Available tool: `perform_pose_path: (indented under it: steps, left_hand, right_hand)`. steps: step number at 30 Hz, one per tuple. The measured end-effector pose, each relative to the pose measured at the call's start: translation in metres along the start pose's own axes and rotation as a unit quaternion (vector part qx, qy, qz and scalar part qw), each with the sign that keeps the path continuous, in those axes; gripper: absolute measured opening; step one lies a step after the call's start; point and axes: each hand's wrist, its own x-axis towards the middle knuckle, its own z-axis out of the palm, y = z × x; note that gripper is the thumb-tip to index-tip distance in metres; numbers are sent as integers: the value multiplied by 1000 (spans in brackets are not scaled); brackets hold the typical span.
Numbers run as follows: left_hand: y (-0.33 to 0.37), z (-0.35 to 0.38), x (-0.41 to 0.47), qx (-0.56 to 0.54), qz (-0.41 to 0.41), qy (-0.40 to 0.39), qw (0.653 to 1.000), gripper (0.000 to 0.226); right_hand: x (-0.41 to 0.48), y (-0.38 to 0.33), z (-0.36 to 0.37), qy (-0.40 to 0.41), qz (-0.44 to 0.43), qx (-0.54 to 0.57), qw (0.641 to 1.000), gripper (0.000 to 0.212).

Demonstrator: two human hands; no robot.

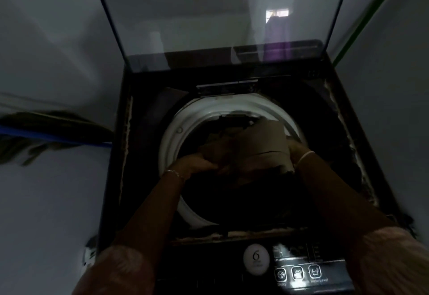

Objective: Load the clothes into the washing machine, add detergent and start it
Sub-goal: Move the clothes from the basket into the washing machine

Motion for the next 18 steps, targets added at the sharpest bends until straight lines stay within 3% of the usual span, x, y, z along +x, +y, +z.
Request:
perform_pose_path:
  steps: [3,4,6,9,11,13,15,18]
  left_hand:
    - [3,13,0,112,-16,-63,992,162]
    - [3,19,1,154,-29,-63,986,149]
    - [-10,26,17,172,-78,-28,982,94]
    - [-8,34,16,297,-2,-30,954,57]
    - [-8,34,20,239,7,-37,970,52]
    - [-9,29,20,134,-44,0,990,58]
    - [-11,25,24,111,-14,0,994,61]
    - [-5,23,22,86,35,37,995,51]
  right_hand:
    - [0,6,2,-8,-6,-14,1000,44]
    - [0,7,3,-1,6,-21,1000,38]
    - [5,11,3,3,34,-50,998,27]
    - [12,12,7,19,42,-92,995,44]
    - [16,14,6,10,43,-80,996,39]
    - [13,13,10,5,54,-66,996,30]
    - [4,11,15,11,58,-93,994,26]
    - [-4,10,15,-9,34,-98,995,36]
